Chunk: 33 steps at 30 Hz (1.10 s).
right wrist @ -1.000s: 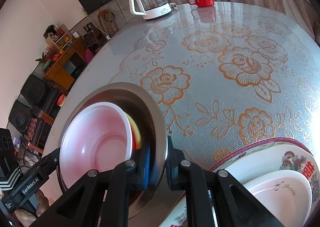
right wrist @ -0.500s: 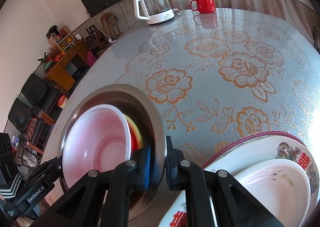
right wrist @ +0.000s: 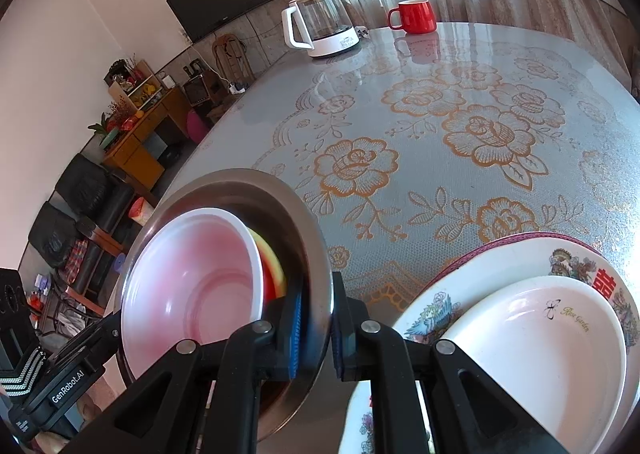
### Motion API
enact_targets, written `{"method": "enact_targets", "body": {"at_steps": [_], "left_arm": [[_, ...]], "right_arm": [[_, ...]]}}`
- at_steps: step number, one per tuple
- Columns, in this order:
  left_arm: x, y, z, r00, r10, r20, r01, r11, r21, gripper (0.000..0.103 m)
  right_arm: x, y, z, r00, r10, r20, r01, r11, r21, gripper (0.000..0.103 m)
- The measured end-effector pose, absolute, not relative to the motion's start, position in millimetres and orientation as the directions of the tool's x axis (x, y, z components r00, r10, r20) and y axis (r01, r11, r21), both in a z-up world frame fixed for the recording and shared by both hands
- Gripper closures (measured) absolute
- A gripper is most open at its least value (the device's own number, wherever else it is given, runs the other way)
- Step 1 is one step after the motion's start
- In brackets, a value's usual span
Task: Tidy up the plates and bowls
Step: 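Lift the nested bowls with the right tool and carry them over the plate stack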
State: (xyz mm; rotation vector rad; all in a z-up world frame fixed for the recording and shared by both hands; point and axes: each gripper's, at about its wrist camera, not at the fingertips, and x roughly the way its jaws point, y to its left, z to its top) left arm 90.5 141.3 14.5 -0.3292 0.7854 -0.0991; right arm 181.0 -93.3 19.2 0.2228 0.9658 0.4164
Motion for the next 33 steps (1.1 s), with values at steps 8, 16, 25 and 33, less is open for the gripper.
{"method": "enact_targets", "body": {"at_steps": [8, 16, 25, 33], "left_arm": [[81, 137, 25, 0.718, -0.227, -0.658, -0.004, 0.944, -0.33, 0.086], [72, 127, 35, 0.725, -0.263, -0.636, 0.046, 0.941, -0.336, 0.086], [69, 113, 43, 0.716, -0.305, -0.628, 0.1, 0.935, -0.34, 0.086], [70, 90, 48, 0.699, -0.345, -0.627, 0.163, 0.93, -0.33, 0.086]], "right_arm": [[169, -98, 25, 0.511, 0.443, -0.736, -0.243, 0.896, 0.371, 0.092], [155, -113, 37, 0.543, 0.433, -0.719, -0.23, 0.901, 0.369, 0.092], [140, -133, 45, 0.573, 0.416, -0.706, -0.202, 0.907, 0.37, 0.092], [124, -156, 52, 0.603, 0.389, -0.697, -0.174, 0.916, 0.36, 0.092]]}}
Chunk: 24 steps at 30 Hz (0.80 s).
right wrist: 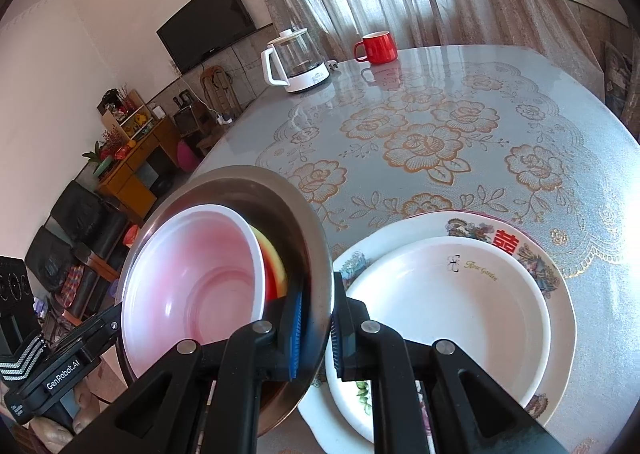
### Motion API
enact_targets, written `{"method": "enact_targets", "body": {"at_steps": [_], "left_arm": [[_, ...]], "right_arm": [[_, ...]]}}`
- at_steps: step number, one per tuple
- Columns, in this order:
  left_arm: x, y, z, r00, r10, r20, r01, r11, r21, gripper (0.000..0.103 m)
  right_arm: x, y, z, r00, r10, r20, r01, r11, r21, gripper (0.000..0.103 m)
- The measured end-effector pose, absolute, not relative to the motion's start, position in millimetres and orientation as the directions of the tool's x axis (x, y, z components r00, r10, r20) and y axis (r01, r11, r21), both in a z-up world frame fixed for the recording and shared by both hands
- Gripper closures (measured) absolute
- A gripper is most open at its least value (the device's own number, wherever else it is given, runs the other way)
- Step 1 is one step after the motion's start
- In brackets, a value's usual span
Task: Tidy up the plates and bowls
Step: 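Lift the nested bowls with the right tool and carry them over the plate stack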
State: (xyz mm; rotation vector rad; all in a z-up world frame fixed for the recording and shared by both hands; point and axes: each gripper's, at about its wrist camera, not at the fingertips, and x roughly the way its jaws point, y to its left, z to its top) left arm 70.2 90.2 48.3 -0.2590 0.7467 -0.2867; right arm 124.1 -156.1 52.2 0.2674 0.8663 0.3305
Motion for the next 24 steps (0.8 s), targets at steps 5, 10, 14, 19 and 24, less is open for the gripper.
{"method": "enact_targets", "body": {"at_steps": [5, 10, 14, 19, 24], "left_arm": [[73, 72, 52, 0.678, -0.378, -0.631, 0.211, 0.922, -0.325, 0.086], [80, 51, 59, 0.651, -0.422, -0.631, 0.268, 0.905, -0.329, 0.086], [87, 35, 68, 0.638, -0.458, -0.619, 0.312, 0.889, -0.336, 0.087], [99, 13, 68, 0.59, -0.505, -0.63, 0.348, 0.863, -0.366, 0.087], [107, -9, 57, 0.534, -0.522, -0.665, 0.374, 0.851, -0.369, 0.087]], "right_arm": [[114, -175, 53, 0.618, 0.365, -0.696, -0.139, 0.922, 0.36, 0.092], [103, -196, 59, 0.642, 0.331, -0.691, -0.1, 0.93, 0.353, 0.092], [98, -215, 67, 0.67, 0.301, -0.679, -0.065, 0.934, 0.351, 0.092], [94, -236, 71, 0.687, 0.258, -0.68, -0.007, 0.937, 0.349, 0.091], [90, -256, 64, 0.678, 0.221, -0.701, 0.056, 0.936, 0.348, 0.09]]}}
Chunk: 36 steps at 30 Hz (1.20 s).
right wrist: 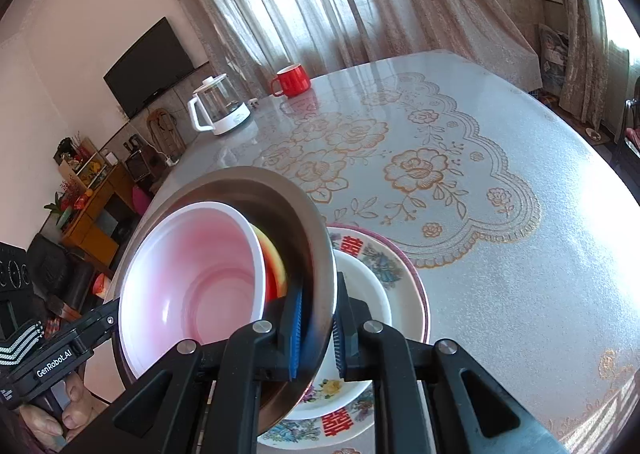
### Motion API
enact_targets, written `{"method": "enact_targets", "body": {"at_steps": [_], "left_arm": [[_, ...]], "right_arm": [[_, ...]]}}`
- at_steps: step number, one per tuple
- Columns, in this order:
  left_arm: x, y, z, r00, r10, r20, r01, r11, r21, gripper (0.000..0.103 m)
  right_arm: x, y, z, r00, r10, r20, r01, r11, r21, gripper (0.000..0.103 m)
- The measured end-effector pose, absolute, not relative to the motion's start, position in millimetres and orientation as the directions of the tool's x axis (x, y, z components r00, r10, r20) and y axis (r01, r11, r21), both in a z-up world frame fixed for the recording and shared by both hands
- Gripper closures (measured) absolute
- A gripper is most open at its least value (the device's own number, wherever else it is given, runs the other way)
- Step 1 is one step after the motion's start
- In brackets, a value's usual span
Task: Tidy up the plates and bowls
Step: 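Lift the nested bowls with the right tool and carry them over the plate stack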
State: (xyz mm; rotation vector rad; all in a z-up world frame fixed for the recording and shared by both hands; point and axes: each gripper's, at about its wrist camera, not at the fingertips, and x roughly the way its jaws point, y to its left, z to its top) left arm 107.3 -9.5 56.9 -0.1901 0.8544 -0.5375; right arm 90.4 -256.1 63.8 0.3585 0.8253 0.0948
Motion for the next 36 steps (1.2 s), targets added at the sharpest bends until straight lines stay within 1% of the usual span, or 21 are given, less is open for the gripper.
{"method": "enact_targets", "body": {"at_steps": [5, 12, 16, 24, 27, 36], "left_arm": [[113, -24, 38, 0.485, -0.513, -0.708, 0.37, 0.854, -0.365, 0.087], [115, -31, 20, 0.452, -0.477, -0.754, 0.358, 0.871, -0.337, 0.086], [116, -28, 18, 0.449, -0.485, -0.75, 0.347, 0.869, -0.354, 0.085], [117, -29, 16, 0.459, -0.465, -0.757, 0.34, 0.879, -0.334, 0.084], [115, -30, 17, 0.467, -0.457, -0.757, 0.346, 0.882, -0.32, 0.083], [108, -27, 21, 0.508, -0.436, -0.743, 0.348, 0.893, -0.286, 0.082]], "right_arm": [[89, -268, 54, 0.654, 0.184, -0.733, 0.1, 0.941, 0.325, 0.09], [95, -274, 33, 0.608, 0.174, -0.775, 0.135, 0.939, 0.317, 0.09], [96, -277, 25, 0.598, 0.183, -0.78, 0.148, 0.932, 0.332, 0.09], [94, -278, 28, 0.61, 0.185, -0.771, 0.149, 0.928, 0.341, 0.09], [91, -281, 32, 0.621, 0.19, -0.761, 0.147, 0.925, 0.351, 0.086], [81, -284, 35, 0.634, 0.191, -0.75, 0.144, 0.923, 0.356, 0.086]]}}
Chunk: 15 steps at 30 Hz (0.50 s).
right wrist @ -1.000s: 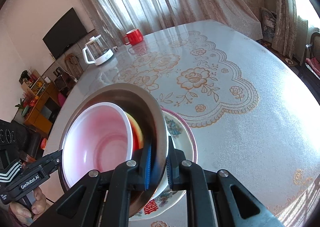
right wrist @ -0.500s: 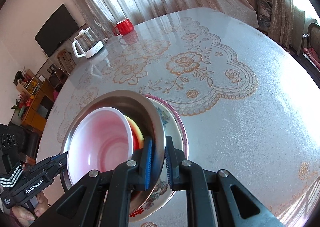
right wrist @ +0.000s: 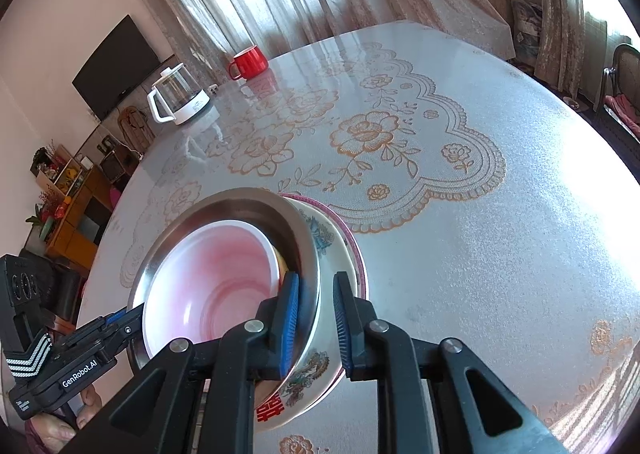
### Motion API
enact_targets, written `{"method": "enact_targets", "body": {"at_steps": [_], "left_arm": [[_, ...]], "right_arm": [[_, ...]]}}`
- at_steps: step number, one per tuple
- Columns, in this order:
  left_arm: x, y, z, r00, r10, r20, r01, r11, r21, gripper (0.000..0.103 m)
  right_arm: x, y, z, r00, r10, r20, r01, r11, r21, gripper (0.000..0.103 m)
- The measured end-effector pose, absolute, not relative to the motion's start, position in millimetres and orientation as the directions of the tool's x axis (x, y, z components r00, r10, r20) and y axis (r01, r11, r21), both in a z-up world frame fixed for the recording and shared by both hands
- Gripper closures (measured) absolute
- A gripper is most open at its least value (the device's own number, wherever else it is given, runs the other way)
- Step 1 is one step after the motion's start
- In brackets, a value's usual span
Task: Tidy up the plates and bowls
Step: 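Lift the nested bowls with the right tool and carry them over the plate stack, then lower the nested bowls onto the plate stack and open the right tool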
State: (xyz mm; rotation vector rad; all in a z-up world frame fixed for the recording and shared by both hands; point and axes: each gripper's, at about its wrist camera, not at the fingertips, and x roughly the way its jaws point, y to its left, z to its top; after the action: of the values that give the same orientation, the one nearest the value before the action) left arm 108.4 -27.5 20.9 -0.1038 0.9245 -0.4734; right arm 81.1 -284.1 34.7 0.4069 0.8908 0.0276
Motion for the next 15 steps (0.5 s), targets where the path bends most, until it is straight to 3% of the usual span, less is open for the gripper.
{"method": "enact_targets", "body": {"at_steps": [15], "left_arm": [[104, -30, 20, 0.519, -0.434, -0.736, 0.355, 0.893, -0.276, 0.08]], "right_arm": [[73, -271, 36, 0.659, 0.135, -0.74, 0.116, 0.954, 0.277, 0.091]]}}
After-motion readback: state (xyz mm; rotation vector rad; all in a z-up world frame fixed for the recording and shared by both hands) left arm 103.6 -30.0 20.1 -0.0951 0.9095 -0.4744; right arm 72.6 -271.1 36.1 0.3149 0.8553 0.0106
